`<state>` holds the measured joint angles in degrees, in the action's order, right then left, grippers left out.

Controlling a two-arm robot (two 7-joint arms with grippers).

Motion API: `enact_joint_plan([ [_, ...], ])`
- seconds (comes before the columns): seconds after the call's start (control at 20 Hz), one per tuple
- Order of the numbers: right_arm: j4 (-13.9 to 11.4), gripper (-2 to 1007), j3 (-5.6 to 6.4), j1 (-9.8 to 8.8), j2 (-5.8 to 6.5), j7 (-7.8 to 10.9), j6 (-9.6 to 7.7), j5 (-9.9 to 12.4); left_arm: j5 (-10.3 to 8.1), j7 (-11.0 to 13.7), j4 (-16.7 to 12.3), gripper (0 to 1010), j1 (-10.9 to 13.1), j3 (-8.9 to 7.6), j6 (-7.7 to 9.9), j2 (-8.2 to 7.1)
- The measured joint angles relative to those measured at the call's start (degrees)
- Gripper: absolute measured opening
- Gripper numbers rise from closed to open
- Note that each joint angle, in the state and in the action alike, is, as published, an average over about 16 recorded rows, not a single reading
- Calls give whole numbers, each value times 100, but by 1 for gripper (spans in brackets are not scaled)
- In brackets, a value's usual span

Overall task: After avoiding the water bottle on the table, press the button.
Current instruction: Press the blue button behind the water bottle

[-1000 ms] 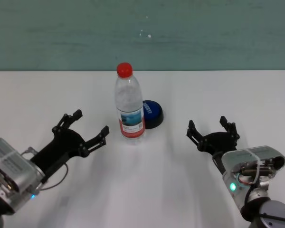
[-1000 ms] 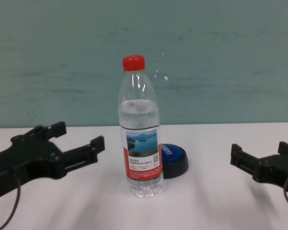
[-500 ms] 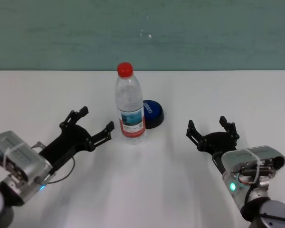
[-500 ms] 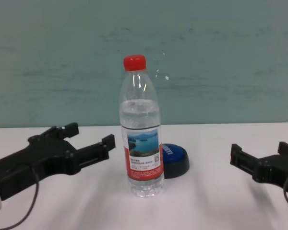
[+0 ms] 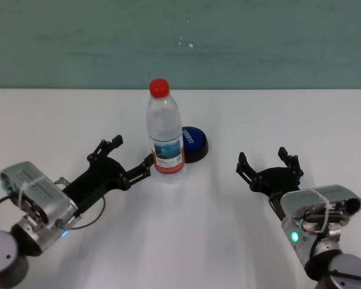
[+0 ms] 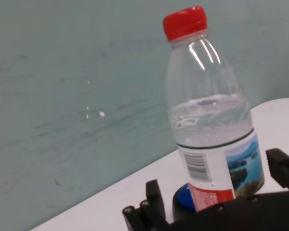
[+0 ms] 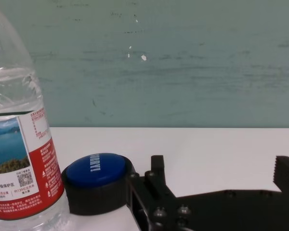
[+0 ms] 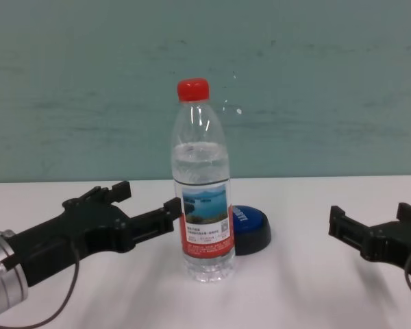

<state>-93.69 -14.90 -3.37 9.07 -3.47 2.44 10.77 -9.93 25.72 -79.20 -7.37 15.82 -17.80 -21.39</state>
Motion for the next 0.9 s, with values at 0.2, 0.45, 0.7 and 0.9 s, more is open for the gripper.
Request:
enact_joint_plan([
  [0.2,0,1004,0,0,0,0,0,0,9,2,56,1000,-50,52,9,25],
  [0.45,0,1004,0,0,0,0,0,0,18,-5,86,1000,-71,79,17,38],
  [0.7,0,1004,0,0,0,0,0,0,48,-24,3,1000,-37,92,50,16],
  [0.9,0,1004,0,0,0,1,0,0,114,-94,-237,1000,90,91,123,-37],
])
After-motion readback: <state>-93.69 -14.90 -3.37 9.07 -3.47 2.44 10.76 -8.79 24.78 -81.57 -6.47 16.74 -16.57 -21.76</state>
